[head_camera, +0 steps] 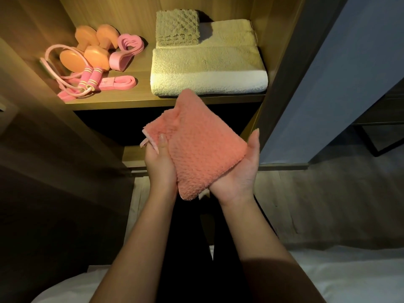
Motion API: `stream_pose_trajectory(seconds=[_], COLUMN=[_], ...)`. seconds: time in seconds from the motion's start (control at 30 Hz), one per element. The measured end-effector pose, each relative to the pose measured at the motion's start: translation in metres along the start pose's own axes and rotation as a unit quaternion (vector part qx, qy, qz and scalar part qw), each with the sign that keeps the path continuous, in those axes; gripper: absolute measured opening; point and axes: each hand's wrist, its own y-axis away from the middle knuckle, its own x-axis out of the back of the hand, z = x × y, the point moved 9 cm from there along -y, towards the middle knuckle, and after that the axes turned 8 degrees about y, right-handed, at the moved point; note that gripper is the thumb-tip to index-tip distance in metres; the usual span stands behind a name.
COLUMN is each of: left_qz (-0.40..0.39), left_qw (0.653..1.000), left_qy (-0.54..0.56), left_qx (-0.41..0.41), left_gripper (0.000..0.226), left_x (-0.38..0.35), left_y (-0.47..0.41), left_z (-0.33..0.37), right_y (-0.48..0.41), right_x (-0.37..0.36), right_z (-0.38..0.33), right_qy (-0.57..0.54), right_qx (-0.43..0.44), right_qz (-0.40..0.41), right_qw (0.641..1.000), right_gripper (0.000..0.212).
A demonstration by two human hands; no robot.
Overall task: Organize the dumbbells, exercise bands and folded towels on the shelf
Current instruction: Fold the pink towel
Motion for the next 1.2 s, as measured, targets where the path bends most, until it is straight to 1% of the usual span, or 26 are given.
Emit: stream_pose_trajectory(seconds=[0.13,0.2,0.27,0.33,0.43,0.53,0.6,0.7,0.77,0.8,0.83,0.87,0.9,0.93,0.97,1.03,1.07,1.1,1.13,1.17,1.2], left_qz=[0.016,0.044,0.074,0.087,0.083,0.078,0.08,0.063,0.034,0.019,0.004,-0.011,-0.027,-0.048,-0.071,-0.12,-0.144,-0.167,-0.185,-0.196,-0.198], left_qw=[1.0,0.999,0.997,0.996,0.996,0.996,0.996,0.998,0.999,0.998,0.997,0.996,0.996,0.996,0.995,0.99,0.986,0.982,0.978,0.975,0.974], left_qy=[-0.008,-0.012,-0.013,-0.013,-0.017,-0.032,-0.039,-0.012,-0.04,-0.062,-0.075,-0.081,-0.079,-0.073,-0.068,-0.073,-0.079,-0.084,-0.088,-0.098,-0.111], left_qx=[0.006,0.012,0.008,0.003,0.013,0.009,0.0,0.009,-0.009,-0.023,-0.033,-0.037,-0.035,-0.03,-0.025,-0.026,-0.028,-0.029,-0.028,-0.024,-0.016], left_gripper=[0.024,0.028,0.033,0.034,0.033,0.034,0.031,0.03,0.031,0.031,0.028,0.024,0.02,0.019,0.022,0.028,0.029,0.028,0.027,0.026,0.025], left_x=[0.007,0.016,0.025,0.027,0.025,0.026,0.028,0.029,0.027,0.026,0.024,0.023,0.022,0.02,0.016,0.009,0.004,0.0,-0.003,-0.005,-0.006], left_y=[0.0,-0.001,-0.004,-0.006,-0.011,-0.016,-0.019,-0.027,-0.033,-0.034,-0.035,-0.035,-0.033,-0.03,-0.027,-0.018,-0.013,-0.008,-0.004,0.0,0.001], left_z=[-0.002,-0.003,-0.003,-0.003,-0.008,-0.01,-0.007,0.002,0.015,0.022,0.027,0.031,0.033,0.036,0.037,0.04,0.042,0.042,0.041,0.039,0.036], right_y=[-0.001,0.0,0.001,0.003,0.003,0.003,0.005,0.011,0.012,0.012,0.01,0.007,0.004,0.0,-0.005,-0.013,-0.015,-0.017,-0.019,-0.021,-0.022], right_x=[-0.006,-0.005,-0.005,-0.005,-0.002,0.01,0.022,0.048,0.07,0.079,0.088,0.096,0.102,0.104,0.102,0.089,0.079,0.068,0.059,0.053,0.051], right_z=[-0.011,-0.016,-0.019,-0.02,-0.019,-0.014,-0.009,-0.009,-0.017,-0.02,-0.025,-0.032,-0.038,-0.04,-0.038,-0.025,-0.022,-0.022,-0.025,-0.028,-0.032], right_qy=[0.024,0.031,0.045,0.064,0.055,0.014,0.0,-0.027,-0.016,0.018,0.083,0.174,0.268,0.341,0.385,0.414,0.424,0.429,0.432,0.44,0.464], right_qx=[0.031,0.048,0.064,0.072,0.067,0.027,-0.002,-0.004,0.008,0.009,0.009,0.005,-0.004,-0.023,-0.055,-0.129,-0.15,-0.151,-0.139,-0.124,-0.103], right_qz=[-0.021,-0.017,-0.005,0.014,0.035,0.052,0.057,0.082,0.119,0.145,0.176,0.21,0.235,0.241,0.223,0.14,0.094,0.057,0.039,0.043,0.063], right_qw=[0.999,0.998,0.997,0.995,0.996,0.998,0.998,0.996,0.993,0.989,0.981,0.962,0.934,0.909,0.894,0.89,0.888,0.889,0.89,0.888,0.877], right_gripper=[0.08,0.081,0.075,0.072,0.069,0.075,0.077,0.068,0.06,0.056,0.052,0.049,0.048,0.052,0.06,0.071,0.075,0.075,0.07,0.063,0.055])
